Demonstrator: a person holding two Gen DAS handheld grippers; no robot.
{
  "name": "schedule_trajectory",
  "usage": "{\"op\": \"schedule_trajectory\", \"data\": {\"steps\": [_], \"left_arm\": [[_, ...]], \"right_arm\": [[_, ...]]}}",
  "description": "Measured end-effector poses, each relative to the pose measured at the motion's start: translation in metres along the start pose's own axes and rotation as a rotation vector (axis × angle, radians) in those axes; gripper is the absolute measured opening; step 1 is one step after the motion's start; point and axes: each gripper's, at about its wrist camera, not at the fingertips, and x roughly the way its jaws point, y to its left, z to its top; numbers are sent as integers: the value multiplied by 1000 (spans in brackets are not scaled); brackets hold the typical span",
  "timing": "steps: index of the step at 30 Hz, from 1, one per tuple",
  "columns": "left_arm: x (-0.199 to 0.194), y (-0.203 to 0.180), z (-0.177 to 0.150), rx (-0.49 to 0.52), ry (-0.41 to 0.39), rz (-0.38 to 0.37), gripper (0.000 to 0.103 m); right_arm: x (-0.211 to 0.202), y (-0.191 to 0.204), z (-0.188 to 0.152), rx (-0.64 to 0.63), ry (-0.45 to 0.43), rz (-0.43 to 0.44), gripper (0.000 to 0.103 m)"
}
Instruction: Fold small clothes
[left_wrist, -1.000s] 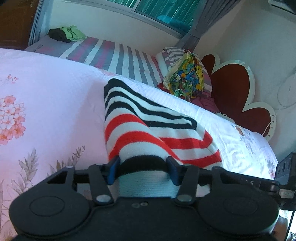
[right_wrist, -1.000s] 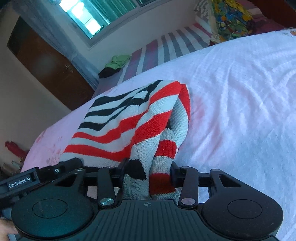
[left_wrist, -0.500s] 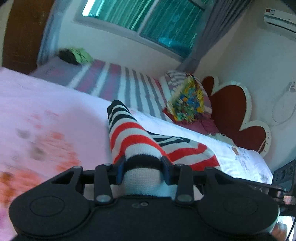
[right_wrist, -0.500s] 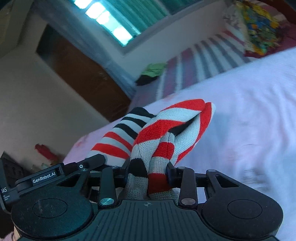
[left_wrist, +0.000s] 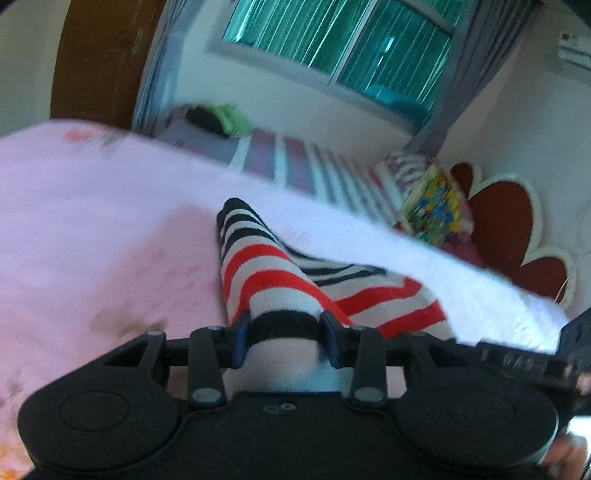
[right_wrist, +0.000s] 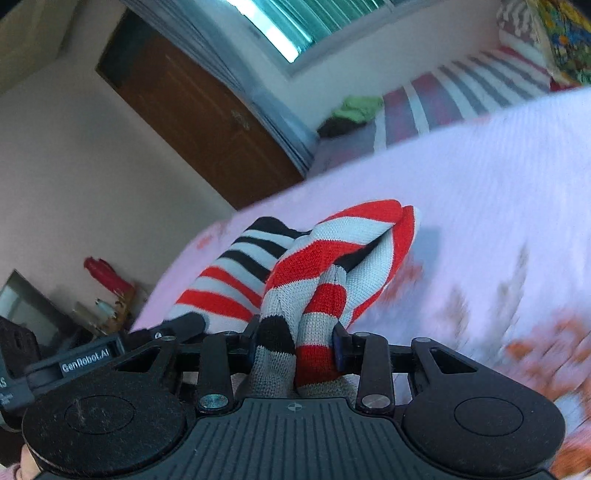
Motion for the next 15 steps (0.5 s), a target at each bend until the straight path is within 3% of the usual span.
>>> {"op": "schedule_trajectory", "data": {"steps": [3,7,11,15], "left_arm": [[1,24,-16,-22,-6,-51,43],[-3,11,-10,20,-2,-37,46],[-30,5,-9,39,5,-26,45],[-44,5,-24,101,20,-26,47]], "right_arm": [[3,-12,-15,49,-7,-58,40],[-5,-22,-19,95,-14,-153,44],[-26,11,-21,7,-65,-257,44],[-54,48,-35,-57,-113,-239,44]]}}
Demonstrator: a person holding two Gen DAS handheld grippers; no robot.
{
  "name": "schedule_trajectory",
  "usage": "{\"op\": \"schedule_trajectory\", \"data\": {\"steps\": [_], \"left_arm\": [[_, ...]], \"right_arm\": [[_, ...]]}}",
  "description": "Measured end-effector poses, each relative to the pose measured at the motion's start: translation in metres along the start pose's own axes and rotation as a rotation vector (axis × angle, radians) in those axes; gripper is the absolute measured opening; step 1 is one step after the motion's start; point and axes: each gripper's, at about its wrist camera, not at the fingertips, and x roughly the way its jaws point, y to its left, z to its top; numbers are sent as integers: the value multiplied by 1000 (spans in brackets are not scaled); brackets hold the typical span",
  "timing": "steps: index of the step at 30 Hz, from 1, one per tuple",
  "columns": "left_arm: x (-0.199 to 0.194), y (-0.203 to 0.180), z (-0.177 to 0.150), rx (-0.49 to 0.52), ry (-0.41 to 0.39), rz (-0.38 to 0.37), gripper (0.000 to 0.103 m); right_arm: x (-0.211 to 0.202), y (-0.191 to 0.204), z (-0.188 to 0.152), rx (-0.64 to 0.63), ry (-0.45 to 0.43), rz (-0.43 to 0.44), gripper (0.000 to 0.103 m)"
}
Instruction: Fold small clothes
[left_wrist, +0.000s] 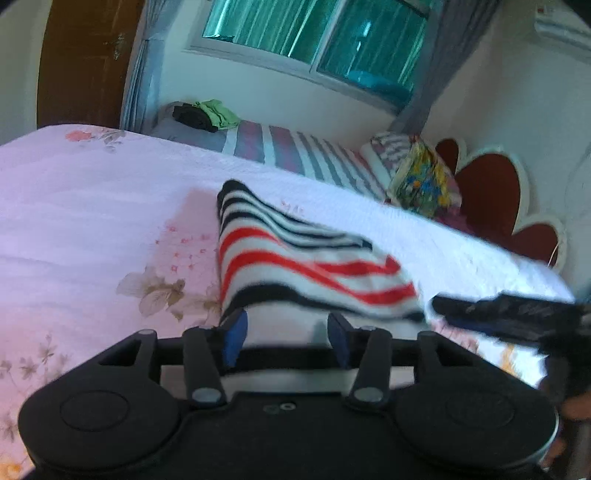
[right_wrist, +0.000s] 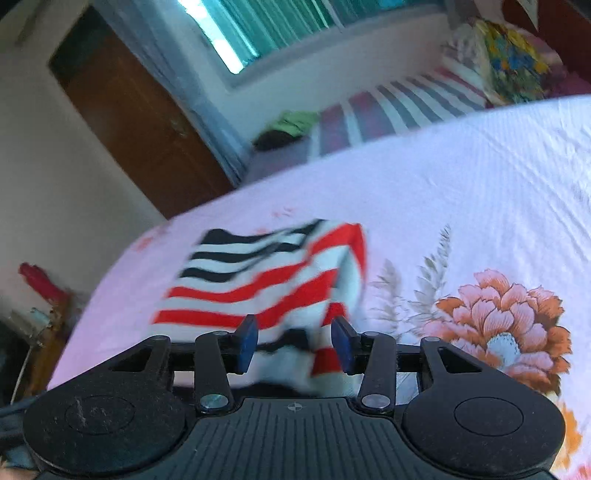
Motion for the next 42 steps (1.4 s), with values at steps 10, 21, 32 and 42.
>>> {"op": "schedule_trajectory", "data": {"steps": [10,21,32,42], "left_arm": [[6,-11,-18,88,44,73,55],[-15,-21,-13,45,37,128,72],[17,-22,-21,23,105,202,86],[16,-22,-25,-37,126,318,102]], "right_arm": [[14,1,-40,36,116,-132,44],[-22,16,-35,-3,98,-114,68],[23,8,-47,-74,167,-224,68],[-2,14,-48,-70,154,-178,68]]}}
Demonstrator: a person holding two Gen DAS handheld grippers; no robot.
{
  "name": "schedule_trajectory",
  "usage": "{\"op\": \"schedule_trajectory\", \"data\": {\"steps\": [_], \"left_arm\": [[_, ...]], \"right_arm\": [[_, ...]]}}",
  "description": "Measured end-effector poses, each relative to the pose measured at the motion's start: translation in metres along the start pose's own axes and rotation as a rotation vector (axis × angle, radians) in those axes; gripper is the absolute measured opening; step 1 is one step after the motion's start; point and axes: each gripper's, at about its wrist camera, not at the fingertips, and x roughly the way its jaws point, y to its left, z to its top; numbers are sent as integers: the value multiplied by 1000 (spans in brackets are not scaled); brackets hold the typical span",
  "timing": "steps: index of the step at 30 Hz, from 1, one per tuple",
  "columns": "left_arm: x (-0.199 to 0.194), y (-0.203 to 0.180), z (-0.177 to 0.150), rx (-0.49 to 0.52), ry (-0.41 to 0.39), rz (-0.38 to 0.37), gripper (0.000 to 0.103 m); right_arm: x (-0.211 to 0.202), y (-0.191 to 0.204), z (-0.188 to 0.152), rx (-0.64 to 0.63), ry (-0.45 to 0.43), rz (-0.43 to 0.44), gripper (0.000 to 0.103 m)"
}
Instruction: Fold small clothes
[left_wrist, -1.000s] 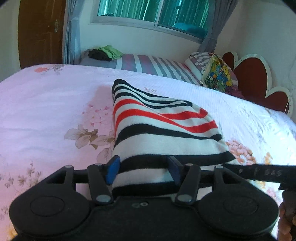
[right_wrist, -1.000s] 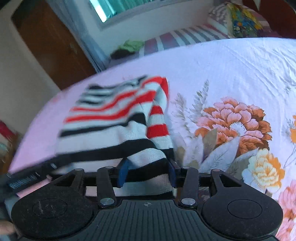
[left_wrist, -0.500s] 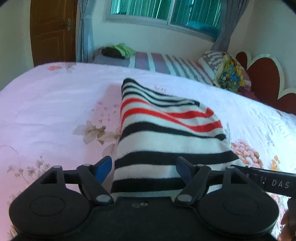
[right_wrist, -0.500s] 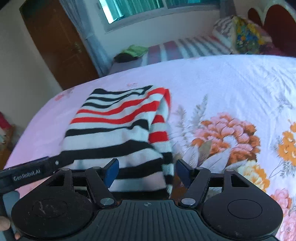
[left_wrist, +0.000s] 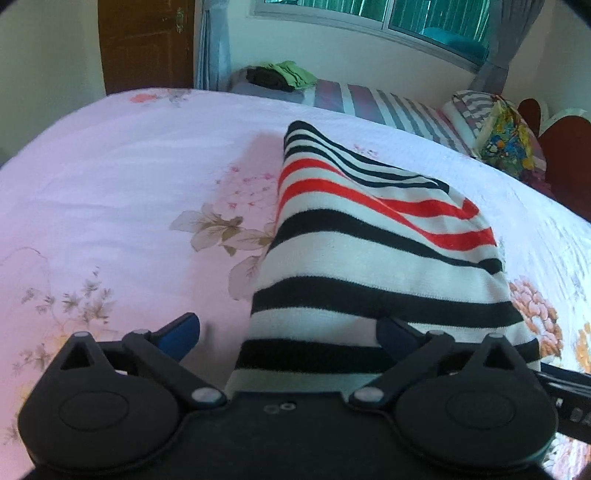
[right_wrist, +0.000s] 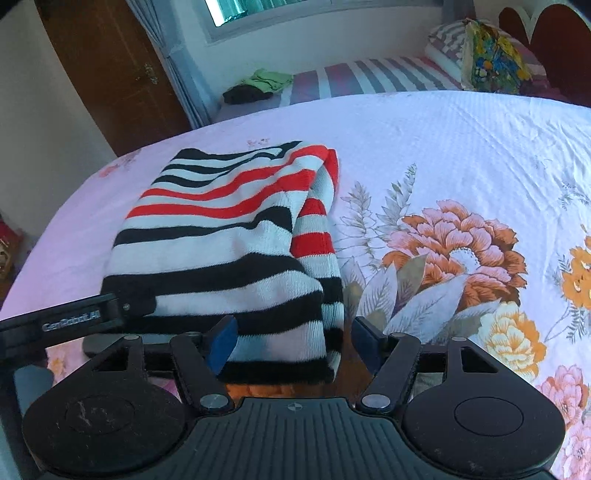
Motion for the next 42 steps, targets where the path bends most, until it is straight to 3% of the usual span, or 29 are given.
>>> {"op": "schedule_trajectory", "data": {"steps": [5,9,13,18,20,21,22,28,34,42], "left_arm": [[-17,1,-1,-41,22,29,101],[-64,0,-12,-28,-90,42,100],[-130,-12,-24,80,-200,83,101],[-212,-16,-50,88,-284,113,101],[-239,-20,-60,88,-279,135,101],[-250,-19,-66,79,-264,126,101],[-262,-18,-72,66,-250,111,101],[-319,-20,-109,44,-309,138,101],[-358,-25,-133,25,-332,125,101],[-387,-27,-152,21,-346,129,101]], "right_arm": [[-35,2,-6,-26,-40,24,68],[-74,8,-16,-104,-81,51,68],[-125,17,-37,-203,-142,52,68],[-202,24,-70,-260,-215,18,68],[-235,23,-84,-262,-256,9,78],[-253,22,-91,-259,-289,3,93],[-269,21,-98,-257,-326,2,98],[-353,22,-134,-286,-470,-3,99],[-387,23,-157,-305,-501,-1,99],[-396,18,-172,-266,-490,37,99]]}}
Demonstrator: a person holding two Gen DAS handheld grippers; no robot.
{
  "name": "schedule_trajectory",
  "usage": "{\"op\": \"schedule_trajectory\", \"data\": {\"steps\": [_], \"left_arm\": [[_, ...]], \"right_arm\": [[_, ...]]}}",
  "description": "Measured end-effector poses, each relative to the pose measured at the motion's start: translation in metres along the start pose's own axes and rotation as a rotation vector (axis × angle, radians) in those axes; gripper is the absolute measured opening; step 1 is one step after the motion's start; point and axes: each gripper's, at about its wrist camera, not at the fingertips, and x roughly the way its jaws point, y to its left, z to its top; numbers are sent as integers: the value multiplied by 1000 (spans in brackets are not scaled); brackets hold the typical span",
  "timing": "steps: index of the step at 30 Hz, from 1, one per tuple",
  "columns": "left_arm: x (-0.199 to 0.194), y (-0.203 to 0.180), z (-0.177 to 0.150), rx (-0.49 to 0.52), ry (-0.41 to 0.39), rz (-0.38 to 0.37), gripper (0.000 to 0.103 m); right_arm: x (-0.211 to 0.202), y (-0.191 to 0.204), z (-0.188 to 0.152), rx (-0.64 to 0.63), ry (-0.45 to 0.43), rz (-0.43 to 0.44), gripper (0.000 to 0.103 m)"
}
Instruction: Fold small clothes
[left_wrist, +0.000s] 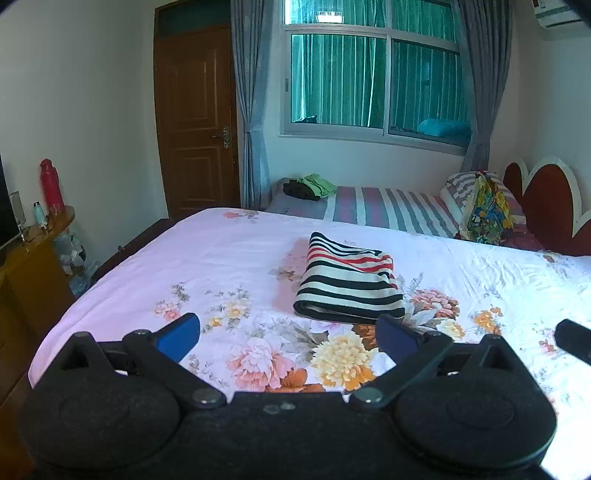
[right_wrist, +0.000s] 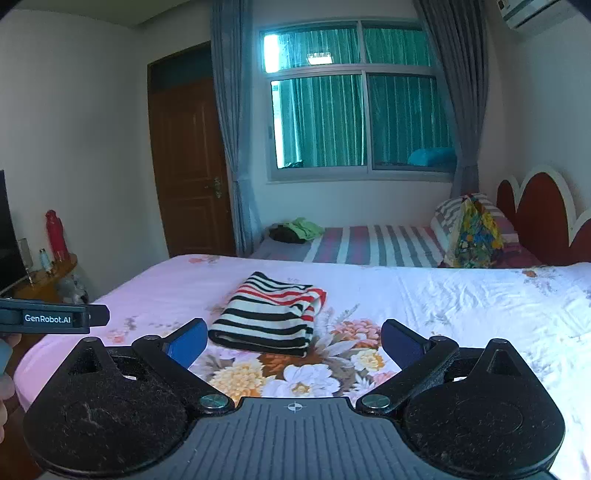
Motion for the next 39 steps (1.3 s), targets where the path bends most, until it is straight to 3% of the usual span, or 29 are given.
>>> {"op": "schedule_trajectory", "data": {"steps": [39], "left_arm": [[-15,-2,-7,-1,1,0,101]], "right_arm": [[-4,-6,-3,43,1,13,99]]}}
